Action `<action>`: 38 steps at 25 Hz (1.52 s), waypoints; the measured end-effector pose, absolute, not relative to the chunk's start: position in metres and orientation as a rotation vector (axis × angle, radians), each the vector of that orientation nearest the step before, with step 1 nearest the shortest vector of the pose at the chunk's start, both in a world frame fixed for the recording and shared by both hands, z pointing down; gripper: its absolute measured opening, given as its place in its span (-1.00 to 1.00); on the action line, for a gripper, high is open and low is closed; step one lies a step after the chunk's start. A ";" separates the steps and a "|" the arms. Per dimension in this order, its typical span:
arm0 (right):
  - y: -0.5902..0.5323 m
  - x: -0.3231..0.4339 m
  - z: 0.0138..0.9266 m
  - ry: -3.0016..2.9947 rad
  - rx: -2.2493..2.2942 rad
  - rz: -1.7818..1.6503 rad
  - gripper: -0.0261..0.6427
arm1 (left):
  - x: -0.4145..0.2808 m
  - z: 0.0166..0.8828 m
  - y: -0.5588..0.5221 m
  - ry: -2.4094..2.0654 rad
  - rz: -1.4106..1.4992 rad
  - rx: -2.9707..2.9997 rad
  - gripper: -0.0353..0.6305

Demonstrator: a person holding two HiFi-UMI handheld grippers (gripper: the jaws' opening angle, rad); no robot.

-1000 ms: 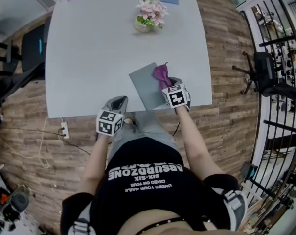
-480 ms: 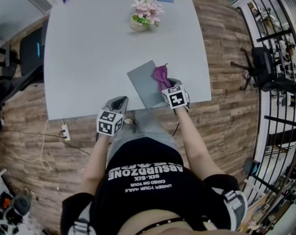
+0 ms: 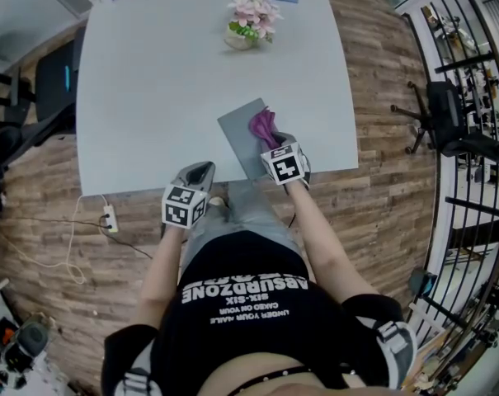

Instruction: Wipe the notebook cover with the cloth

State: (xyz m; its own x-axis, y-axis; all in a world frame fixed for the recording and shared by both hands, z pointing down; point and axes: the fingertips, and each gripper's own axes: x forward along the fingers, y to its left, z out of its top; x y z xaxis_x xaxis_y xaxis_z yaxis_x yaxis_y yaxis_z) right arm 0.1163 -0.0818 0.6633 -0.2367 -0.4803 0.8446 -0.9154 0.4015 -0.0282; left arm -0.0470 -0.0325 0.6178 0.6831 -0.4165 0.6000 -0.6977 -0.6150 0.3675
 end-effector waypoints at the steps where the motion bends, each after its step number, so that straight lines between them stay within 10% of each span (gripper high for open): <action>1: -0.081 0.113 0.664 -1.866 1.194 0.687 -0.67 | -0.047 0.618 -0.032 -0.853 0.624 2.303 -0.84; 38: -0.048 0.031 0.665 -1.985 1.038 0.704 -0.67 | -0.061 0.618 -0.006 -0.844 0.629 2.310 -0.84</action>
State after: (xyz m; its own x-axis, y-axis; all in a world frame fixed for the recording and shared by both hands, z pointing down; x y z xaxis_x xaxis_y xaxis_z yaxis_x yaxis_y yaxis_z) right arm 0.0307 -0.0484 0.6651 -0.3690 -0.4223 0.8279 -0.8497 0.5143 -0.1164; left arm -0.0609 -0.0062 0.6180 0.6865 -0.4110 0.5998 -0.6921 -0.6223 0.3657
